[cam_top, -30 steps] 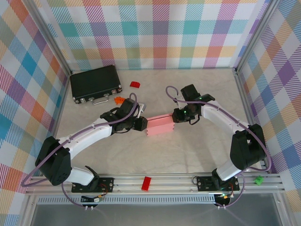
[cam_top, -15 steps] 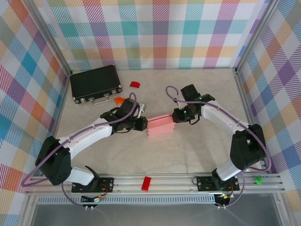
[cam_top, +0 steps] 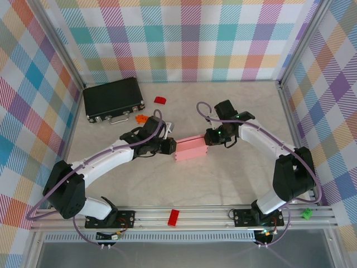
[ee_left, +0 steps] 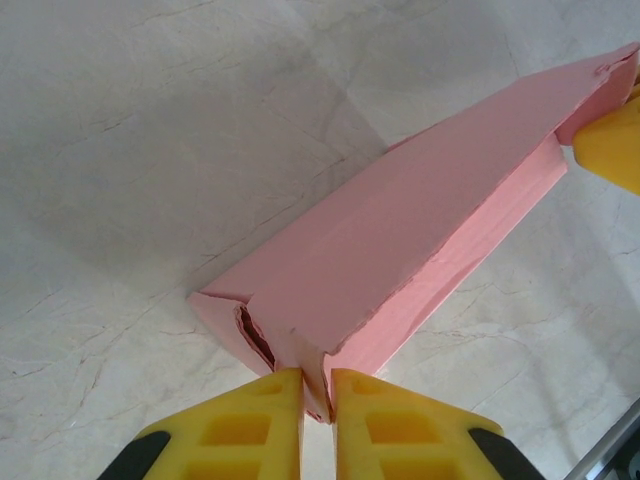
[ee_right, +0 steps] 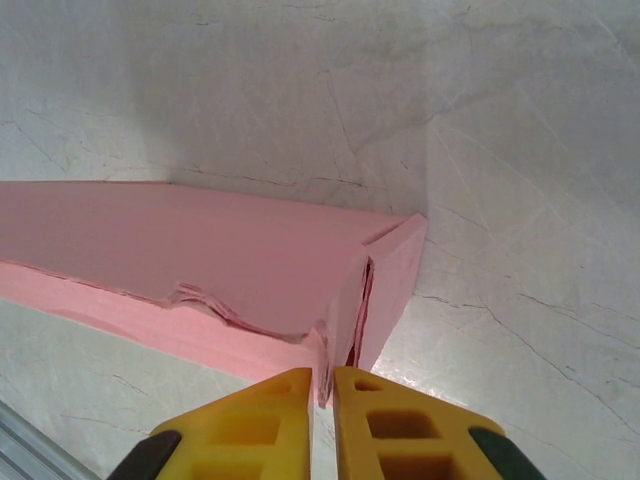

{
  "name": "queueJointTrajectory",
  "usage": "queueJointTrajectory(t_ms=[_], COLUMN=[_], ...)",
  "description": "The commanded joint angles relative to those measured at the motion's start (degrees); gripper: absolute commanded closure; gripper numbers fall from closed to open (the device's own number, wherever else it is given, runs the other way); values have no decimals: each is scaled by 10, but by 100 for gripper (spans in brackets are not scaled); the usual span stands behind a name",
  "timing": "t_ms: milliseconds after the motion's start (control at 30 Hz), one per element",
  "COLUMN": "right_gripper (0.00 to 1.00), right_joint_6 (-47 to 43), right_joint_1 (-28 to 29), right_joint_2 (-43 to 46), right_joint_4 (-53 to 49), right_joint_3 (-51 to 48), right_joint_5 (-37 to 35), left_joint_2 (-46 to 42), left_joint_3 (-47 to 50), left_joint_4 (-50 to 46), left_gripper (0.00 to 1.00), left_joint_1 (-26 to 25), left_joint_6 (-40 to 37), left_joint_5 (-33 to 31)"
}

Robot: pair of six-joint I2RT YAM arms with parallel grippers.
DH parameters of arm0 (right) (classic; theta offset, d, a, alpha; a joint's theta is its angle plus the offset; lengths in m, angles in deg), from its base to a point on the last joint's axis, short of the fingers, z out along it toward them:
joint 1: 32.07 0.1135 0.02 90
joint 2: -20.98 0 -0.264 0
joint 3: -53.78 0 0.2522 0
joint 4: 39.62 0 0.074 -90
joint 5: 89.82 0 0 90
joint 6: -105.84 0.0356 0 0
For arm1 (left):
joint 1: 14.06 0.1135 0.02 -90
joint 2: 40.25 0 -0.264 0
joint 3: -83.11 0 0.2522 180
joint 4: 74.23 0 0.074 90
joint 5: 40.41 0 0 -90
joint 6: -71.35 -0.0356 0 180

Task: Fold the paper box

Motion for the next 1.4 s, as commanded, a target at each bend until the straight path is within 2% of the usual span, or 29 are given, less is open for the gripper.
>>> queueJointTrajectory(t_ms=[0, 300, 667, 1000, 1200, 1367], right_gripper=[87, 90, 89, 78, 65, 59], right_joint_6=[3, 2, -2, -10, -16, -15], right_joint_1=[3, 3, 3, 4, 3, 3], right_joint_2=[-5, -5, -3, 24, 44, 60], right_joint_4=[5, 1, -5, 0, 3, 11], right_joint_3=[6, -2, -12, -31, -43, -51], right_joint_5=[17, 20, 22, 23, 20, 17], left_joint_2=[10, 19, 40, 52, 52, 55], left_joint_3=[-11, -7, -23, -33, -32, -33], left_joint_4=[5, -19, -51, -75, -76, -79], left_gripper=[87, 94, 95, 96, 96, 97], left_joint_1=[2, -2, -23, -43, -45, -47], left_joint_6=[6, -9, -32, -46, -47, -48], left_joint_5=[12, -2, -30, -76, -82, -87])
